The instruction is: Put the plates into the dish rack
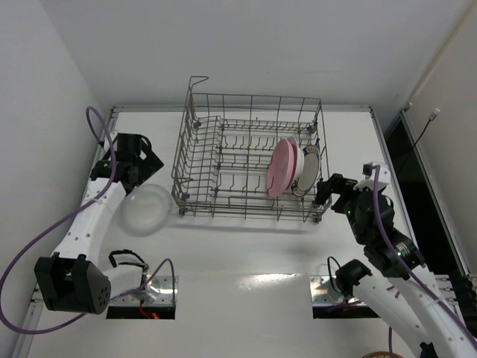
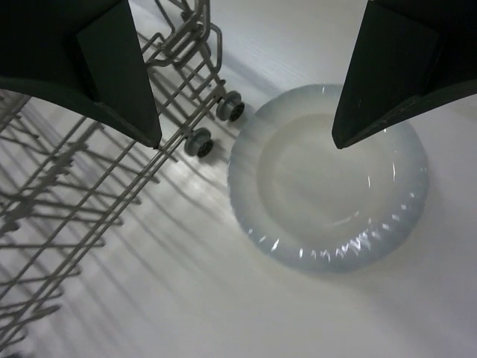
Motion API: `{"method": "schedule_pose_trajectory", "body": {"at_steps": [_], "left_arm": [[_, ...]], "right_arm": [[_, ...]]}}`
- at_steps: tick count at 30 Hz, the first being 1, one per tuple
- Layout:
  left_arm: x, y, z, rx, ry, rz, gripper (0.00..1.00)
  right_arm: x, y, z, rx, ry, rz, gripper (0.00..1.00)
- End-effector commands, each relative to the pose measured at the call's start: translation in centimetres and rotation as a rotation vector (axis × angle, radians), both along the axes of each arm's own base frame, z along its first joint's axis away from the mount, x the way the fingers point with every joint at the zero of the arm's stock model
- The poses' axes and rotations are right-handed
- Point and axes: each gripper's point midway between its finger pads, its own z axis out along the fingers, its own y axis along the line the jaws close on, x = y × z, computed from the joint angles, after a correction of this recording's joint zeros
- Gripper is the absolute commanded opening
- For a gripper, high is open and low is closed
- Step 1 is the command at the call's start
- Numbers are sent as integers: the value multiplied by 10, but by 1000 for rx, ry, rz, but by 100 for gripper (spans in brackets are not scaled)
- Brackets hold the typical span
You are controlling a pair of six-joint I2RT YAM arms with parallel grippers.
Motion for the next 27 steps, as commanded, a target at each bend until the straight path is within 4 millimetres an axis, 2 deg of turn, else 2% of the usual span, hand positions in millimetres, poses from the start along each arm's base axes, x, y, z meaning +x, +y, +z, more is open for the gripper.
{"method": "schedule_pose_trajectory", "body": {"at_steps": [1, 5, 9, 16, 17, 19, 25, 27], "left_arm": [[-7, -3, -26, -97, 28, 71, 100], [-14, -19, -81, -202, 183, 7, 100], [-19, -29, -114, -249, 284, -14, 100], [-11, -31, -135, -250, 281, -3, 100], [-13, -31, -144, -236, 313, 0, 100], [-8, -31, -146, -230, 330, -7, 100], [-11, -39, -175, -213, 447, -40, 100], [-10, -47, -179, -233, 456, -71, 90]], "right_arm": [[2, -5, 8, 11, -34, -28, 100], [1, -7, 6, -6, -27, -36, 100], [0, -12, 7, -1, -31, -58, 100], [-4, -16, 7, -4, -33, -69, 100], [-4, -17, 7, -6, -34, -78, 100], [-4, -18, 4, -7, -33, -78, 100], [-3, -25, -1, -28, -23, -121, 100], [-3, -27, -5, -36, -16, -130, 100]]}}
